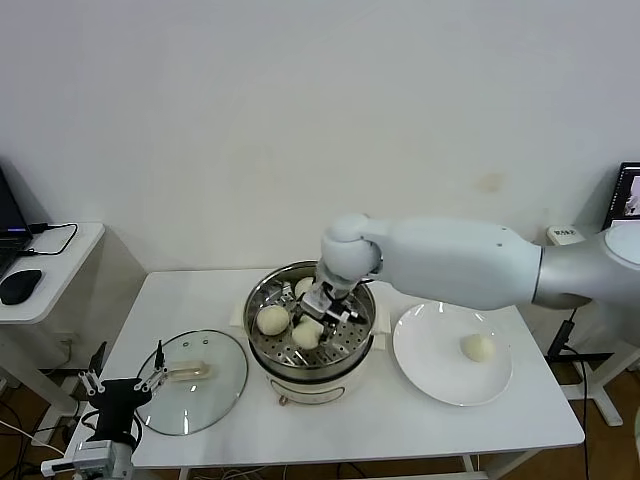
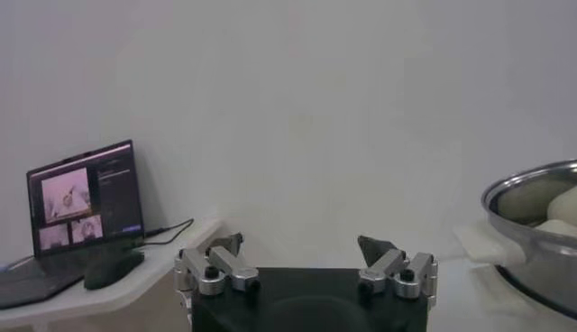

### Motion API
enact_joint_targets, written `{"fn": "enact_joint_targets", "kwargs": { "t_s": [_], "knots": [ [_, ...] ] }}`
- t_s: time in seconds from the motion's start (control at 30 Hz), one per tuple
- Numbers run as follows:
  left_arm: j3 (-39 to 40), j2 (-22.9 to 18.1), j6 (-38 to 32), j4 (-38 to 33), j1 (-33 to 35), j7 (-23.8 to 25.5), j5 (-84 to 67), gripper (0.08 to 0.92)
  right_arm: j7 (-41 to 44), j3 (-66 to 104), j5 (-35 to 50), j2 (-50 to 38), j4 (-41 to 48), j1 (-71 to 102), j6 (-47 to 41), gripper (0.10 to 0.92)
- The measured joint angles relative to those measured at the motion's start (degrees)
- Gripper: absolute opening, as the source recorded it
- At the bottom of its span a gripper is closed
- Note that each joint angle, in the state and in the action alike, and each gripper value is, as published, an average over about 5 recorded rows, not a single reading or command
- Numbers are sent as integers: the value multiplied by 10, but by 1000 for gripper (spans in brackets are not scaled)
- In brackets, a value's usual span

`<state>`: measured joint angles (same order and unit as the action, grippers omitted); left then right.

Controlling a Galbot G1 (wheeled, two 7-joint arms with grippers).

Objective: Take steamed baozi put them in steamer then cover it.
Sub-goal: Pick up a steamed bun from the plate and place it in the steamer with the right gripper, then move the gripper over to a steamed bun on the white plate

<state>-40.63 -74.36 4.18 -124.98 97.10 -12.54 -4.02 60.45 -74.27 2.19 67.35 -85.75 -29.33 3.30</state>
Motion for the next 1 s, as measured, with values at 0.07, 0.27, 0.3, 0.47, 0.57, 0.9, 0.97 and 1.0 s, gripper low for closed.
{"fn": "enact_joint_targets", "kwargs": {
  "t_s": [0.07, 0.27, 0.3, 0.47, 0.57, 0.9, 0.97, 1.0],
  "knots": [
    [0, 0, -1, 1, 0, 0, 0, 823, 2, -3, -7, 3, -2, 0, 8, 560],
    [0, 0, -2, 3, 0, -1, -1, 823, 5, -8, -23, 5, -7, 0, 26, 609],
    [0, 0, -2, 4, 0, -1, -1, 823, 5, -9, -25, 5, -8, 0, 28, 638],
    [0, 1, -2, 6, -1, -1, -1, 823, 8, -9, -33, 2, -13, -3, 35, 770],
    [-1, 2, -2, 6, -2, -1, -1, 823, 12, -5, -34, -4, -13, -8, 37, 812],
    [-3, 13, -3, 4, 2, 0, 0, 823, 41, 49, -5, -64, -8, -14, -24, 823],
    [-3, 16, -3, 3, 2, 0, 0, 823, 45, 63, 1, -85, -9, -13, -48, 823],
    [-3, 17, -2, 3, 1, 0, 0, 823, 47, 70, 3, -97, -10, -12, -60, 823]
  ]
}}
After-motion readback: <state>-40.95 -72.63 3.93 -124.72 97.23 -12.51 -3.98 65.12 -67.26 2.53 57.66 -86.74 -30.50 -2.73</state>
